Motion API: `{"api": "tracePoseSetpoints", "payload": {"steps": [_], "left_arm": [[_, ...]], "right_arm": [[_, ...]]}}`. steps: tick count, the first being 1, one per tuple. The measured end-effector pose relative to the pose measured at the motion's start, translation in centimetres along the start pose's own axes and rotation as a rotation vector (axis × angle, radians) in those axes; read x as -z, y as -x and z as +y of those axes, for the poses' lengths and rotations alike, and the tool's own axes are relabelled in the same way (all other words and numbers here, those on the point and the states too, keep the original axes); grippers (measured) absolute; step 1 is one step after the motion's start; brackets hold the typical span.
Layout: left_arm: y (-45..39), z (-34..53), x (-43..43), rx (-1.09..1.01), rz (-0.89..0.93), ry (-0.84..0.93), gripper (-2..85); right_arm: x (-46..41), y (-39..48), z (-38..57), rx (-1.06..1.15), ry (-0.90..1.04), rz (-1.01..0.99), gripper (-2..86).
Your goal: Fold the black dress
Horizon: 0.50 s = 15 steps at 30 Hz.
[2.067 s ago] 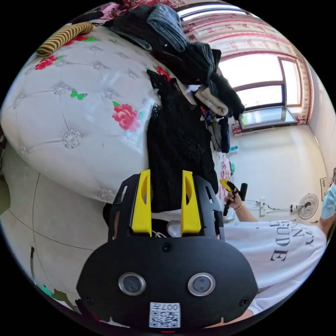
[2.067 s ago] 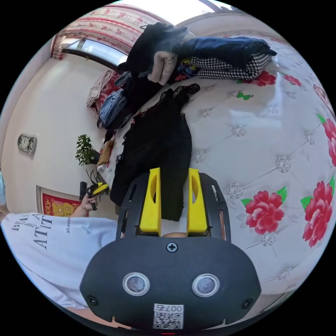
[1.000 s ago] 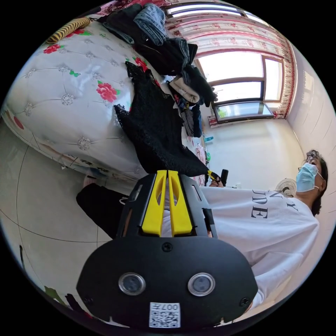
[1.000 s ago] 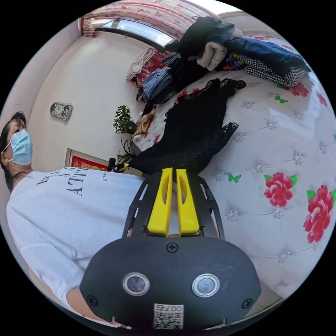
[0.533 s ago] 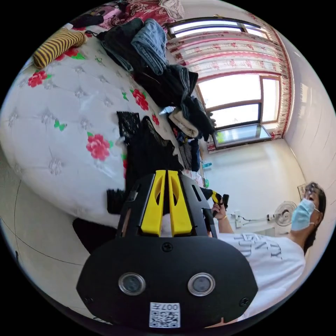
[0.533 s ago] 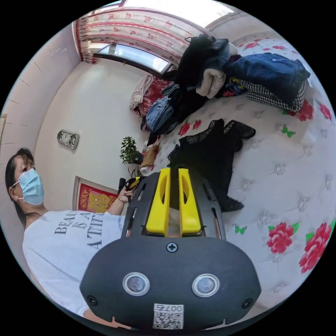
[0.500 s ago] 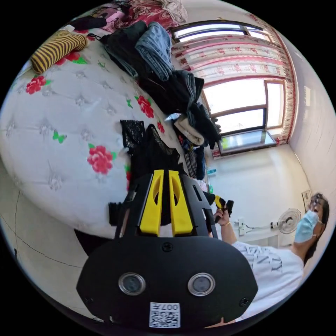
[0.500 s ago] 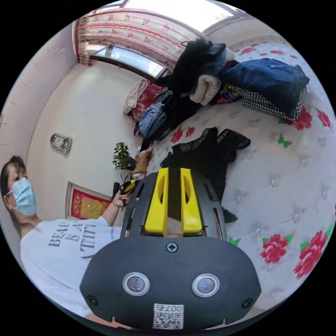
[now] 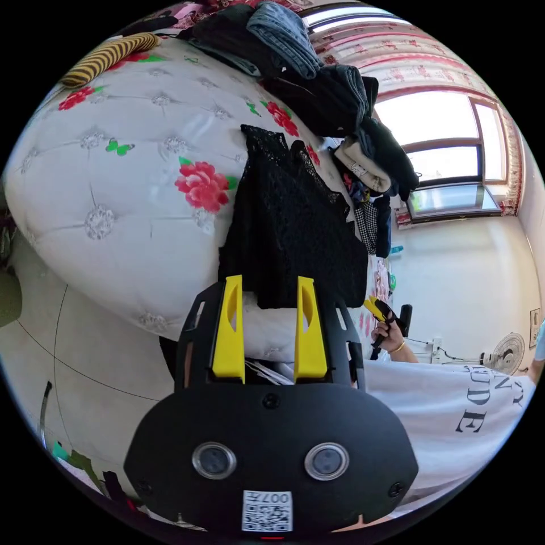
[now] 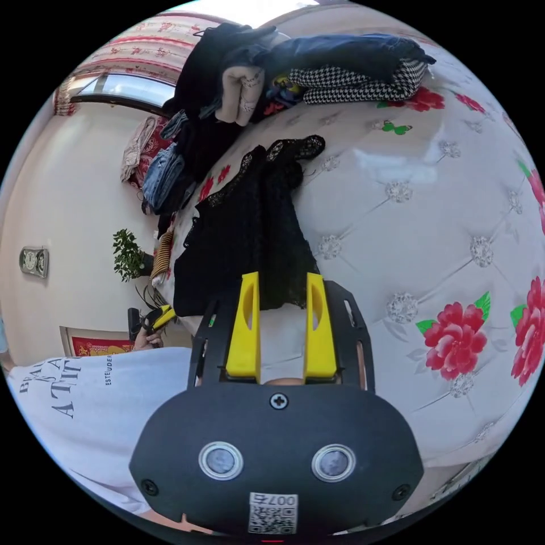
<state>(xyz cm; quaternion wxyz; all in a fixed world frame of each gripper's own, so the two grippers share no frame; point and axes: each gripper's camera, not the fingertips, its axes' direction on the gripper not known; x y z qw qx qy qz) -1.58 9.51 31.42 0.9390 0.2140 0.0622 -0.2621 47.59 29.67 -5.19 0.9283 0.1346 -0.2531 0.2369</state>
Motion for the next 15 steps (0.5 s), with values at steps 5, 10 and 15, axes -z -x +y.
{"api": "tracePoseSetpoints", "payload": {"steps": [5,10,15], "left_arm": [[-0.7,-1.9,-1.9,-0.037,-0.049,0.036,12.3],[-1.6,-4.9,-3.6,-0.116,-0.154,0.159,4.8],[-2.3,-3.5,0.2,-0.084,0.101,0.239,1.5]], "right_arm": [[-2.3,0.4,-0.8,0.058,0.052,0.014,7.4],[-3.1,0.1,-1.2,0.142,0.143,0.062,3.4],[3.5,-2.6,2.2,0.107,0.111,-0.188,0.8]]}}
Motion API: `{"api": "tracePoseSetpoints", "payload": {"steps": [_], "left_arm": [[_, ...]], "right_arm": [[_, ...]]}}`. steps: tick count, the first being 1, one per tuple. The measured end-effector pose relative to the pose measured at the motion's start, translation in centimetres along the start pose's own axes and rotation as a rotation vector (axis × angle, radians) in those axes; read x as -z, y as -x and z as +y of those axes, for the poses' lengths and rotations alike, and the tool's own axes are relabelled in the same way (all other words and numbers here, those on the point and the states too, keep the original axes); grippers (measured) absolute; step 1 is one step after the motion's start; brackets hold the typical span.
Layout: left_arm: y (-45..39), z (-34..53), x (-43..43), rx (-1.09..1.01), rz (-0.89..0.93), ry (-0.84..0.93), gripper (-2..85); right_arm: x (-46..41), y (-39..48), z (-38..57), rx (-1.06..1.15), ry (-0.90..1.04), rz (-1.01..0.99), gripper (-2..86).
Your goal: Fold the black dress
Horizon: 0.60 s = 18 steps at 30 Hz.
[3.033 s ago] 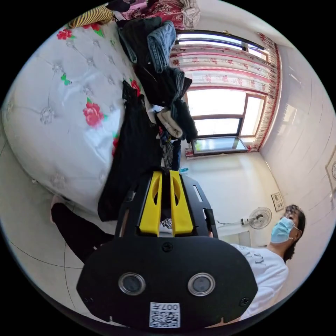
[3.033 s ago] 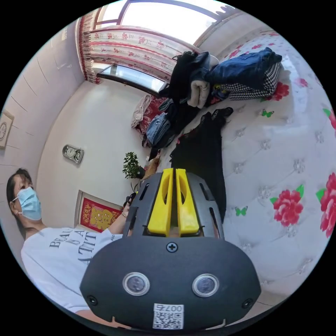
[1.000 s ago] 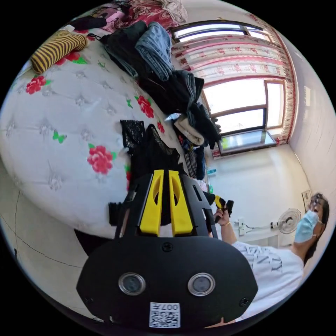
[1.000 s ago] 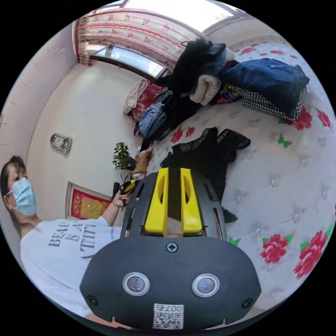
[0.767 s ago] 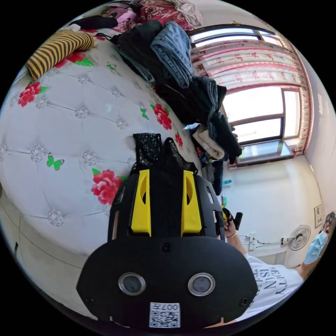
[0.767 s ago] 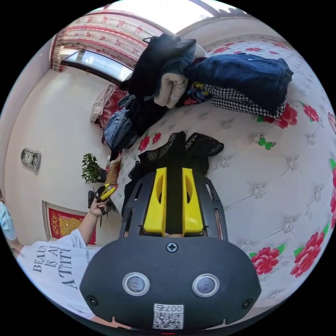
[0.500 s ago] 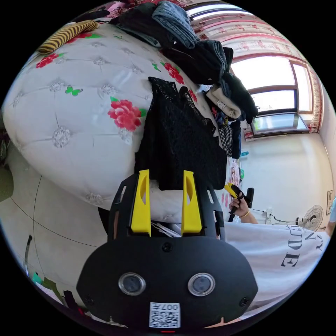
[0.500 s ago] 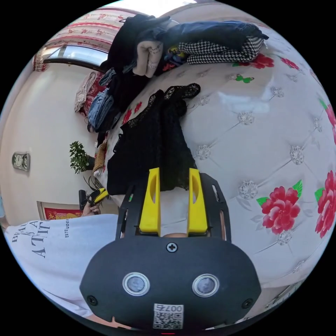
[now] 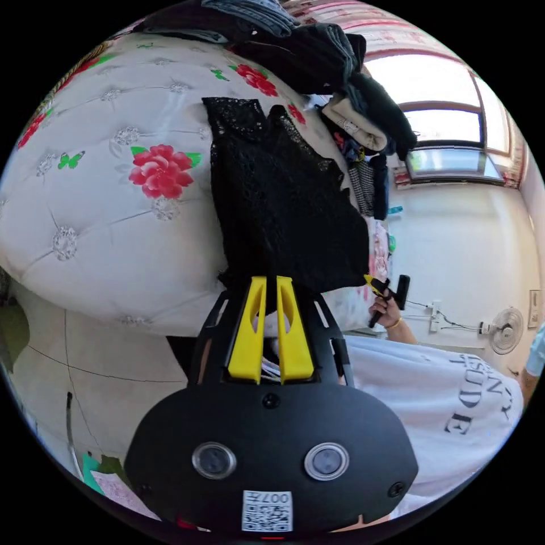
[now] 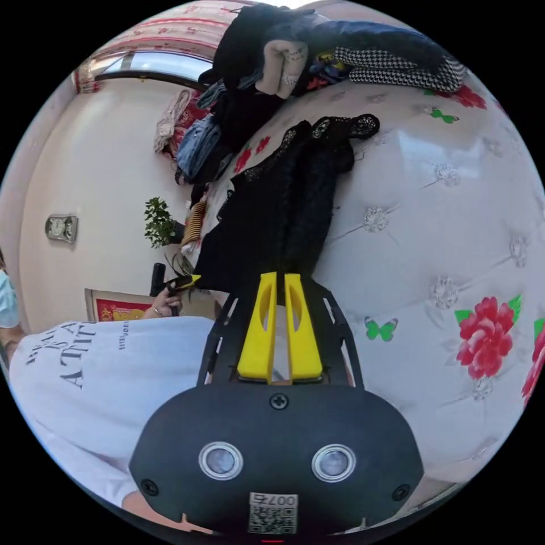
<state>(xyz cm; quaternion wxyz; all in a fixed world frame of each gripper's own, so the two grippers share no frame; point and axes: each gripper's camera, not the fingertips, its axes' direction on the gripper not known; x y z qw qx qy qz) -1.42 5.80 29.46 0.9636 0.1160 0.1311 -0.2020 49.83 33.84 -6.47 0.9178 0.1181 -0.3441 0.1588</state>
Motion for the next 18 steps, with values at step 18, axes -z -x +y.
{"api": "tracePoseSetpoints", "payload": {"steps": [18], "left_arm": [[0.3,-16.4,5.7,0.090,0.327,-0.298,13.7]], "right_arm": [[9.1,-0.1,-8.2,-0.257,-0.329,-0.319,2.1]]}}
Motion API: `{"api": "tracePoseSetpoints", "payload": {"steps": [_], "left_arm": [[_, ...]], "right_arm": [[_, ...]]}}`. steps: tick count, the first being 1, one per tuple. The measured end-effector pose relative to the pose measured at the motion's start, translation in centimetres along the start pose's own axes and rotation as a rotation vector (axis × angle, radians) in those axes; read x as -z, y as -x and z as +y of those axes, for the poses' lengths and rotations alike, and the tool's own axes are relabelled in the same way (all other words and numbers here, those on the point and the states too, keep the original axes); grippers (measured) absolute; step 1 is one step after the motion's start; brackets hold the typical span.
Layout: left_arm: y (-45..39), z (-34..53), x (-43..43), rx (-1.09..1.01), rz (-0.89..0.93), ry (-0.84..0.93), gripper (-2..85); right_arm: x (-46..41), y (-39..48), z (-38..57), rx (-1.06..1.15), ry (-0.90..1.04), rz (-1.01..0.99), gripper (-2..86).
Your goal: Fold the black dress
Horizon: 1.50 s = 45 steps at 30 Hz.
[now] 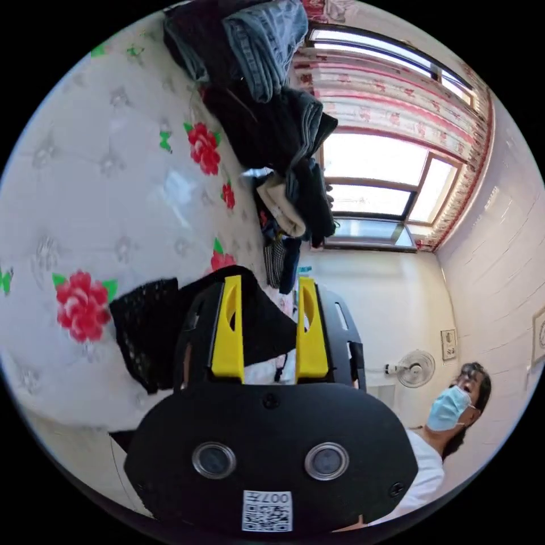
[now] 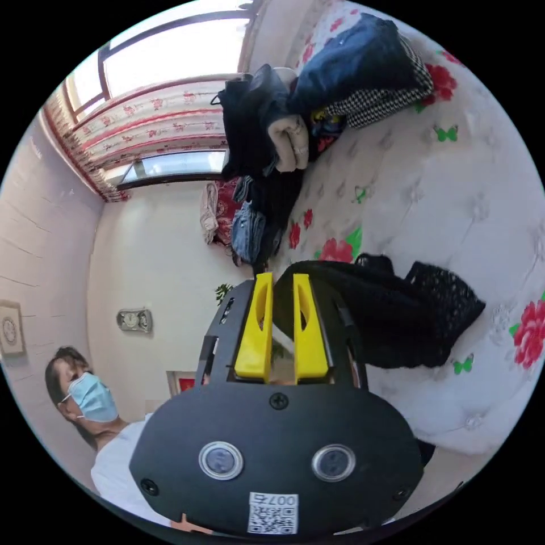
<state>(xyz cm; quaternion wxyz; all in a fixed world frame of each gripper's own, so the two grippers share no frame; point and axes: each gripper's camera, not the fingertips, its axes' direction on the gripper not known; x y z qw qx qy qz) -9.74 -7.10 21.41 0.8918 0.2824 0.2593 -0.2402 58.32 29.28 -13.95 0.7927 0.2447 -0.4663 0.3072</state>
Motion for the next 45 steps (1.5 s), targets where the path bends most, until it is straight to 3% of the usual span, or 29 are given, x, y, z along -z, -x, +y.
{"api": "tracePoseSetpoints", "payload": {"steps": [6,10,14,18,24,27,32,35,39,41,45], "left_arm": [[-2.2,1.2,-2.9,-0.185,-0.302,-0.036,13.4],[-1.4,6.1,-2.9,-0.265,-0.392,0.008,12.1],[0.8,10.1,-2.9,-0.200,-0.482,0.042,11.8],[2.5,9.9,-4.3,-0.171,-0.591,0.081,11.8],[4.5,8.5,-5.7,-0.167,-0.633,0.144,10.5],[4.3,8.8,-4.0,-0.173,-0.589,0.115,10.1],[5.4,9.8,0.8,-0.128,-0.497,0.038,9.2],[7.1,10.3,3.8,-0.072,-0.430,-0.004,9.3],[9.6,11.7,6.7,-0.015,-0.374,-0.045,10.4],[10.7,12.4,7.4,0.014,-0.328,-0.042,11.1],[12.5,14.0,8.7,0.040,-0.234,-0.044,13.3]], "right_arm": [[-2.2,-3.7,-0.2,0.095,-0.126,0.253,4.8],[1.2,-8.9,7.6,-0.014,-0.277,0.315,7.1],[0.9,-13.3,12.8,-0.180,-0.325,0.346,8.9],[-2.8,-14.3,11.8,-0.198,-0.332,0.302,9.8],[-8.4,-9.4,4.8,-0.027,-0.288,0.448,7.1],[-12.4,-1.3,3.1,0.293,-0.212,0.492,5.6],[-28.6,12.6,8.6,1.052,0.205,0.727,4.6],[-37.5,13.2,13.1,1.246,0.443,0.666,5.3],[-45.8,8.1,15.9,1.216,0.712,0.537,6.6],[-47.2,5.4,15.1,1.083,0.817,0.520,7.3],[-40.8,4.9,10.3,0.916,0.605,0.355,8.1]]}}
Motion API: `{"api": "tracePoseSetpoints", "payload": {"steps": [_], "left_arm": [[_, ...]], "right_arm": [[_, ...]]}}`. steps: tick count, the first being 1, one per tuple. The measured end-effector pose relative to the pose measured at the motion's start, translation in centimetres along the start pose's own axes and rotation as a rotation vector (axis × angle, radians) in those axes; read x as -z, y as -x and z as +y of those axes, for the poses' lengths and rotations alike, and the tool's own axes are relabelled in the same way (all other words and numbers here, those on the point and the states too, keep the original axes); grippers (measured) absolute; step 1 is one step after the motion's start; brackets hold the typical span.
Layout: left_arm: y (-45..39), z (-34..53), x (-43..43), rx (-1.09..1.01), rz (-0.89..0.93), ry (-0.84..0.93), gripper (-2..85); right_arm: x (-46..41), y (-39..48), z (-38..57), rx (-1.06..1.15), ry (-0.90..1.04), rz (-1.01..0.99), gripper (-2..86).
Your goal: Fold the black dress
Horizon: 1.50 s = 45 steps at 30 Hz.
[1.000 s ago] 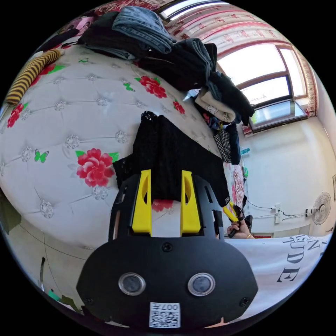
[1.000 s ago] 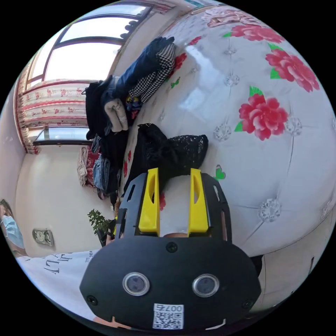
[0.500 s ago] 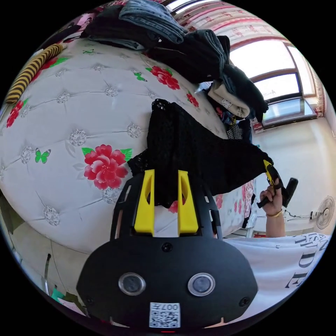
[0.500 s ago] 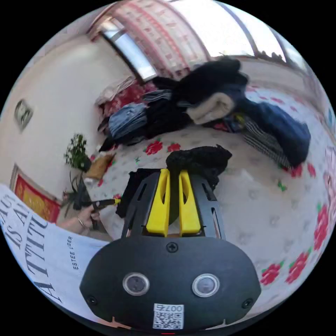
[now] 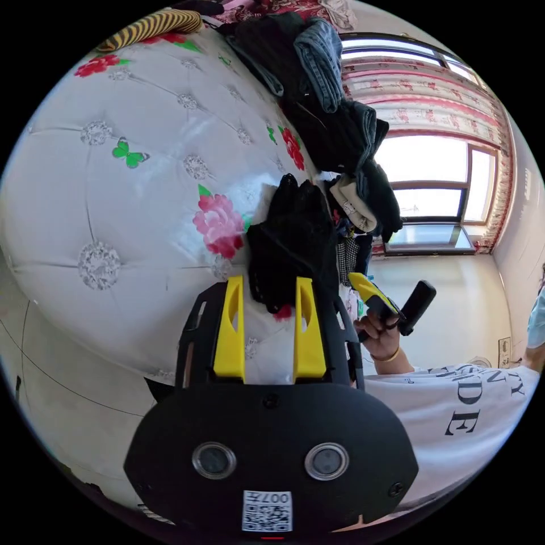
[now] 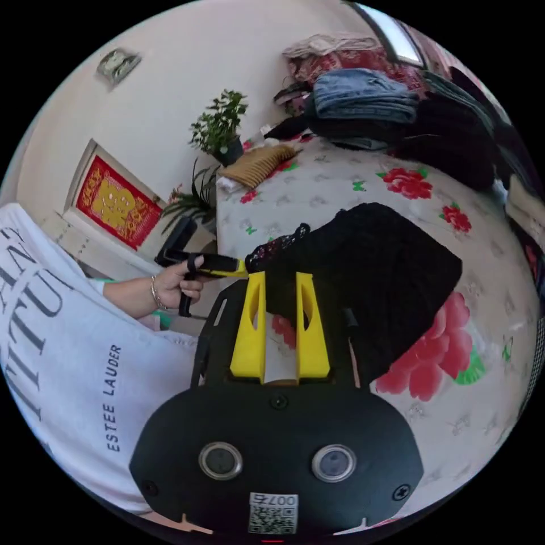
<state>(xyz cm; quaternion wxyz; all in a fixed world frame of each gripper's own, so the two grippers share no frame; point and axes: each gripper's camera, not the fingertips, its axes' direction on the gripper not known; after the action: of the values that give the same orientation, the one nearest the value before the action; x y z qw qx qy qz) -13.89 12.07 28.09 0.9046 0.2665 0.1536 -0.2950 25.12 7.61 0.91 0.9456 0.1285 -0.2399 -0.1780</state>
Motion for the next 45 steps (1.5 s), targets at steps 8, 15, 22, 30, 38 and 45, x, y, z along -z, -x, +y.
{"api": "tracePoseSetpoints", "payload": {"steps": [8,15,22,30,38,45], "left_arm": [[0.6,0.1,-1.9,0.016,0.130,0.013,19.3],[0.7,-2.0,-3.0,0.133,0.092,0.004,6.2],[-3.1,-4.3,4.1,-0.030,0.236,-0.123,5.0],[-5.5,-15.6,21.5,-0.234,0.292,-0.317,4.9],[-0.6,-19.8,37.5,-0.187,-0.034,-0.504,7.3],[8.0,-10.5,33.0,0.098,-0.513,-0.408,10.9]], "right_arm": [[4.3,-16.7,12.3,-0.670,-0.183,-0.193,9.5],[0.6,-19.5,12.3,-0.702,-0.160,-0.377,7.8],[4.2,-15.0,6.8,-0.555,-0.287,-0.450,5.6],[0.3,-5.2,-12.6,-0.277,-0.382,-0.487,4.2],[-15.1,7.5,-30.4,-0.085,-0.319,-0.374,4.2],[-25.0,5.4,-23.1,-0.108,0.053,-0.137,3.7]]}}
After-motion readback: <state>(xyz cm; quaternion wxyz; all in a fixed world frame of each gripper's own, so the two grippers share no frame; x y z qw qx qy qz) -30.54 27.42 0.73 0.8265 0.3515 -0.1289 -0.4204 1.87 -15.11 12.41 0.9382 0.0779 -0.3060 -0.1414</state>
